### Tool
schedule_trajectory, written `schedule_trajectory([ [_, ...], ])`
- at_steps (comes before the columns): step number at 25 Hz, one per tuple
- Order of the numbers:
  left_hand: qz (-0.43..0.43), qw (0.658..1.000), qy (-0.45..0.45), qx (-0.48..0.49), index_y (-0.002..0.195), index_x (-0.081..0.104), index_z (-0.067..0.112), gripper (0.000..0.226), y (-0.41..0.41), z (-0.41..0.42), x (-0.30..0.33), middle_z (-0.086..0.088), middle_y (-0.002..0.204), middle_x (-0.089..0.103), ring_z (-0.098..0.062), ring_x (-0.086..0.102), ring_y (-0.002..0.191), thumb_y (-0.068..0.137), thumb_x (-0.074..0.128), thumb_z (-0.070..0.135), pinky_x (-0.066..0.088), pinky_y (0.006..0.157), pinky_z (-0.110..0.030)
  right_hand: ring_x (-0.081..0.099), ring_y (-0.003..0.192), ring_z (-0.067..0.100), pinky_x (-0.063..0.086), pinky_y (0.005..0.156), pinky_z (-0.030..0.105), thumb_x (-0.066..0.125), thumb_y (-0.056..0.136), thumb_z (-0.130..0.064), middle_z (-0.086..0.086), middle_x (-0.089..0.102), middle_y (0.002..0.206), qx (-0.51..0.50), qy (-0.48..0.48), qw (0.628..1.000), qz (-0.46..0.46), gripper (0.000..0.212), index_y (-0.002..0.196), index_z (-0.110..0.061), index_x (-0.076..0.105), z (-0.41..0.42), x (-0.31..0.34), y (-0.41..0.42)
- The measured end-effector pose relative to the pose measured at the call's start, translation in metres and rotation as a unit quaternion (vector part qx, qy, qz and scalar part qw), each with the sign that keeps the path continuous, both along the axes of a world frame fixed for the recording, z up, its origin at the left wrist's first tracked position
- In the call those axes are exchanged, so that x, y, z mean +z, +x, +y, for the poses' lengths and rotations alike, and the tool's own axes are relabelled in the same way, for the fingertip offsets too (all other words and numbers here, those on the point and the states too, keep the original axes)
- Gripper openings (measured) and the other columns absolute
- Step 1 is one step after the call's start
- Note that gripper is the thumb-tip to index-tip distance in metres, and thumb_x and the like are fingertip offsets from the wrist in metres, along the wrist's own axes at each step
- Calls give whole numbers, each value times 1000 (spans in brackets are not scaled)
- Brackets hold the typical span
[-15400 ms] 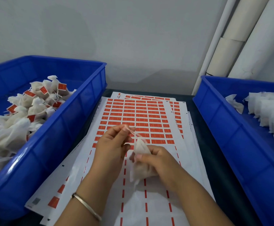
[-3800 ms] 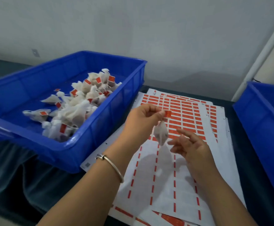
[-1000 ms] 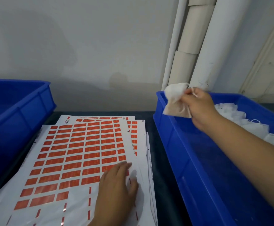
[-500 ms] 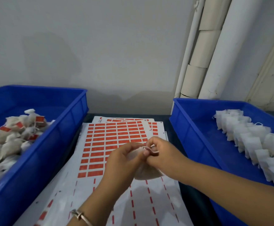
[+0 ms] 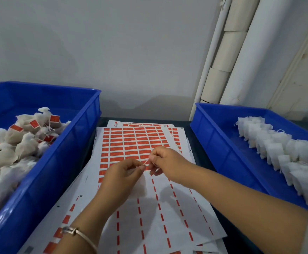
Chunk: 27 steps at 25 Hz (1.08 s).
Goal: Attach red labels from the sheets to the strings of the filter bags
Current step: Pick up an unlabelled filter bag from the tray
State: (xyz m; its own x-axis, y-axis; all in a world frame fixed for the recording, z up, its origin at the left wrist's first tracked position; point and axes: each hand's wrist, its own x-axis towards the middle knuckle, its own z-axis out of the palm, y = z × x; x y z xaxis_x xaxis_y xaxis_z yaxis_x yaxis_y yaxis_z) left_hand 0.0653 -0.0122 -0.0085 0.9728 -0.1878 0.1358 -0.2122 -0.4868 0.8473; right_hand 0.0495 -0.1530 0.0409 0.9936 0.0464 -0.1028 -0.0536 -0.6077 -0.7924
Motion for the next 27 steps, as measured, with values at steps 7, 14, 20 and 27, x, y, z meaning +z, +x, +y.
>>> schedule_trajectory([
  [7,159,974,-148,-56,61,70,19,26,6,30,-5,11,76,68,-14,60,86,86,63,12,43,70,-22,51,53,12,48,57,25,42,100,-15,3,52,62,-49,596,796,97,33,74,-11,61,-3,-28,-3],
  [14,244,921,-292,-86,63,73,17,10,-5,18,-10,2,88,72,-15,65,92,71,68,20,48,74,-21,68,69,15,56,65,29,53,89,-32,6,69,79,-103,686,709,126,28,101,-10,66,10,-73,3],
  [20,152,941,-301,36,75,76,24,7,-1,8,-21,8,87,71,-15,64,93,76,69,23,50,82,-33,52,109,-4,46,72,3,64,78,-59,-35,51,118,40,185,982,23,44,116,-60,43,29,-80,-11],
  [27,159,935,-317,28,79,75,34,17,1,15,-23,13,89,71,-6,66,87,64,67,41,48,70,-15,59,71,2,40,49,3,60,90,-37,-24,58,77,-52,111,992,-14,9,81,-38,58,28,-87,-7],
])
